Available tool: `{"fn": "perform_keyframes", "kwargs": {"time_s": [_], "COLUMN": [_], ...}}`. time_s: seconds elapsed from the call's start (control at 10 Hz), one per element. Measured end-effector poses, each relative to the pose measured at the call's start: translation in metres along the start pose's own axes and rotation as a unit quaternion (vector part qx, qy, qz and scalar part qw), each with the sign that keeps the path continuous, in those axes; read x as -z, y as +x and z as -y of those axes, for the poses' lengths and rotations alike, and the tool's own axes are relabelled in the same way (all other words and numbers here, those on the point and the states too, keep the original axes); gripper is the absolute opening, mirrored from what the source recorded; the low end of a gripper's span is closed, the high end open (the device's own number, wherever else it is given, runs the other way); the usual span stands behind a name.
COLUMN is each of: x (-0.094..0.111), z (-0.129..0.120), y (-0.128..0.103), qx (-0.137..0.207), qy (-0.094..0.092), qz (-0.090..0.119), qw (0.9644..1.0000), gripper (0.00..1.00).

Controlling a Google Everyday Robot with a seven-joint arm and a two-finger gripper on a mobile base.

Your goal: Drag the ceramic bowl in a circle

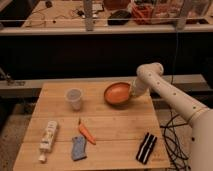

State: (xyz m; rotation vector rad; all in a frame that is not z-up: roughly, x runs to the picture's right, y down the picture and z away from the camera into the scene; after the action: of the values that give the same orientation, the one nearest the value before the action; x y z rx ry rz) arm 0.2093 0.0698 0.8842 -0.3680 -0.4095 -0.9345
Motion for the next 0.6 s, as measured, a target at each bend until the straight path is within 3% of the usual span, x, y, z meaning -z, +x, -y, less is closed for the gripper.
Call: {"fn": "perform_keyframes", "kwargs": {"time_s": [0.2, 0.3, 0.4, 0.6], "x": [0.013, 0.020, 0.026, 0.027], "z": [-0.039, -0.055, -0.062, -0.054], "y": [-0.035, -0.053, -0.070, -0.092], "qx": [-0.015, -0.018, -0.010, 0.026], "qy": [-0.003, 0.004, 0.016, 0.021], "qz": [0.002, 0.007, 0.011, 0.017], "qw": [0.9999, 0.9998, 0.9998, 0.9993], "gripper": [0.00, 0.00, 0.00, 0.00]}}
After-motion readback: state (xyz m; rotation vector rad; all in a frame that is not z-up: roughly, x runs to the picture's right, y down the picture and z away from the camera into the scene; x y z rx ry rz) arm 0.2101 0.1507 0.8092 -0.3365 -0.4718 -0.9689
